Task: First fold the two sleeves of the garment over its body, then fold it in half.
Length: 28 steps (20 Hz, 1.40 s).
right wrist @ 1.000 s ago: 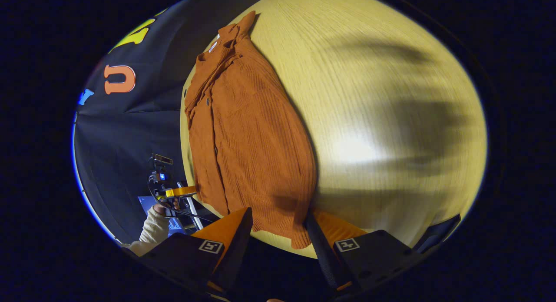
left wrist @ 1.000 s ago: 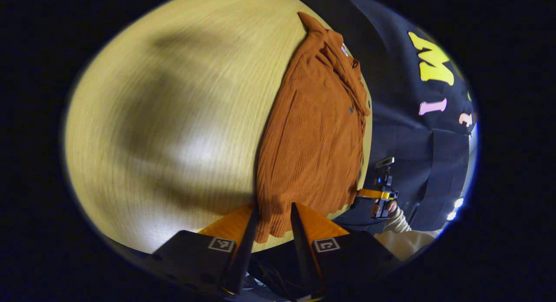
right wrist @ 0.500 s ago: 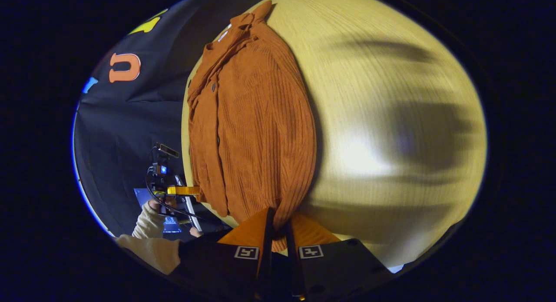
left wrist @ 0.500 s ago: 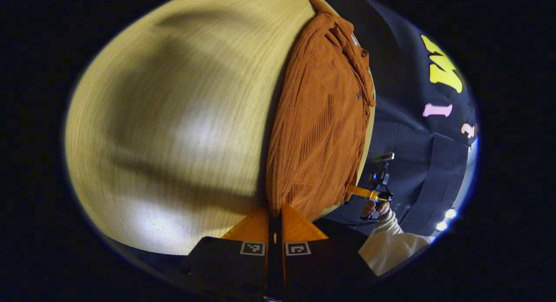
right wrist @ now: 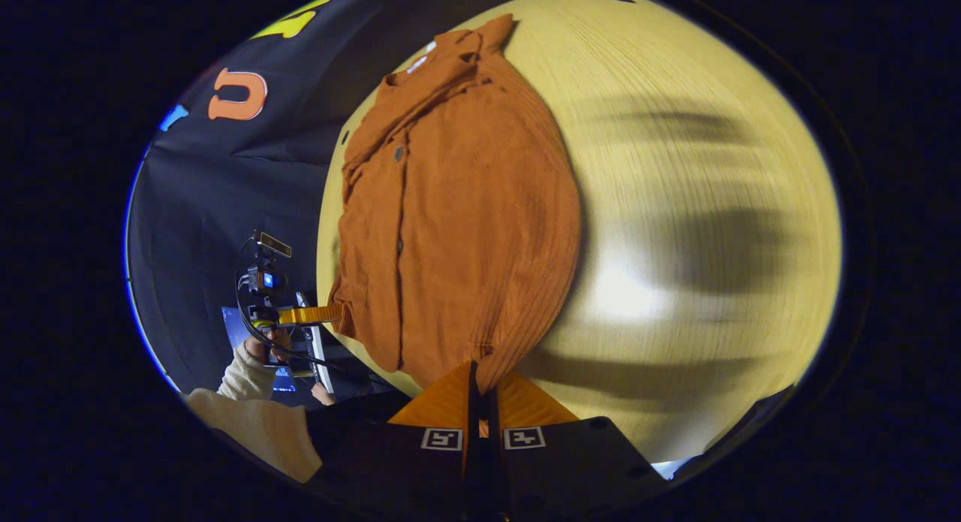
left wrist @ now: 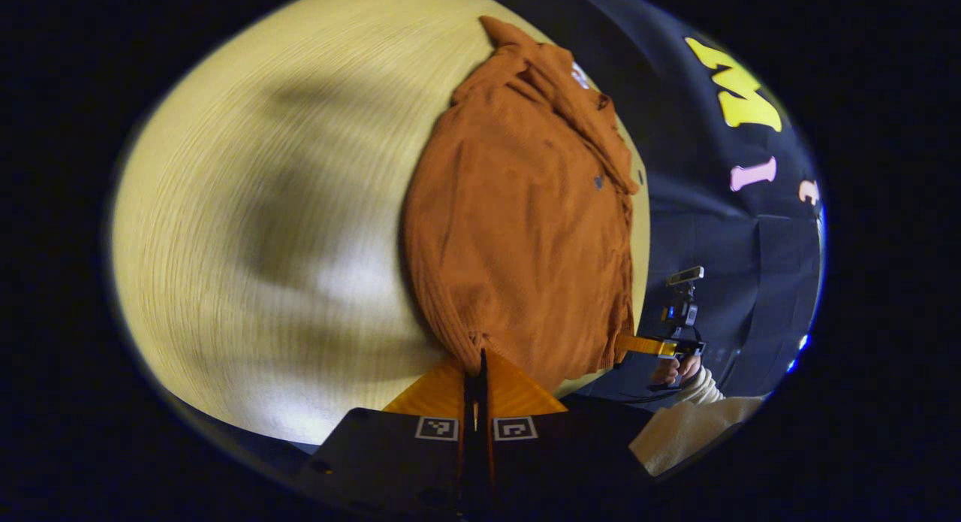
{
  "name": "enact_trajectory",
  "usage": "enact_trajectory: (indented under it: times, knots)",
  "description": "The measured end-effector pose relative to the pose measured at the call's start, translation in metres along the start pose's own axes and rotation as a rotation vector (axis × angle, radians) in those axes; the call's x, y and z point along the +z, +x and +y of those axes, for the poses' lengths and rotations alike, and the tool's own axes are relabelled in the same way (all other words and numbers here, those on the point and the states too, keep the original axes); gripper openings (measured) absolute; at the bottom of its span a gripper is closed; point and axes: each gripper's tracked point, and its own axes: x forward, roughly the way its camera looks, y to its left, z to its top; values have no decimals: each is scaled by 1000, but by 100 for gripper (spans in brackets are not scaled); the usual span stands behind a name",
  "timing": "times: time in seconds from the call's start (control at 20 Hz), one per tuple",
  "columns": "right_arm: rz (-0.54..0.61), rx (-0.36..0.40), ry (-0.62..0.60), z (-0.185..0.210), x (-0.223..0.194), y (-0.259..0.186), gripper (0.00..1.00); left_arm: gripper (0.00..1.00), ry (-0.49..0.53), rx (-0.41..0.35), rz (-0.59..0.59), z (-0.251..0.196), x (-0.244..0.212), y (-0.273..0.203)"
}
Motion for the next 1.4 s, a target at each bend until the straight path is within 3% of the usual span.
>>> enact_trajectory:
  times: [0.15, 0.35, 0.65, 0.85, 1.1, 1.4]
  knots:
    - [-66, 72, -80, 39, 31, -30, 5, 3, 129, -74, -134, -40, 32, -24]
    - [-155, 131, -124, 83, 83, -58, 5, 3, 218, -82, -237, -65, 71, -40]
    - [-239, 126, -186, 115, 152, -72, 5, 3, 237, -36, -287, -85, 130, -45]
    - [-304, 129, -153, 128, 215, -76, 5, 3, 244, -60, -352, -111, 190, -53]
    - [-370, 109, -110, 131, 292, -80, 5, 3, 205, -28, -387, -113, 252, -38]
    - [-421, 96, -110, 124, 377, -49, 5, 3, 222, 34, -409, -97, 324, 2]
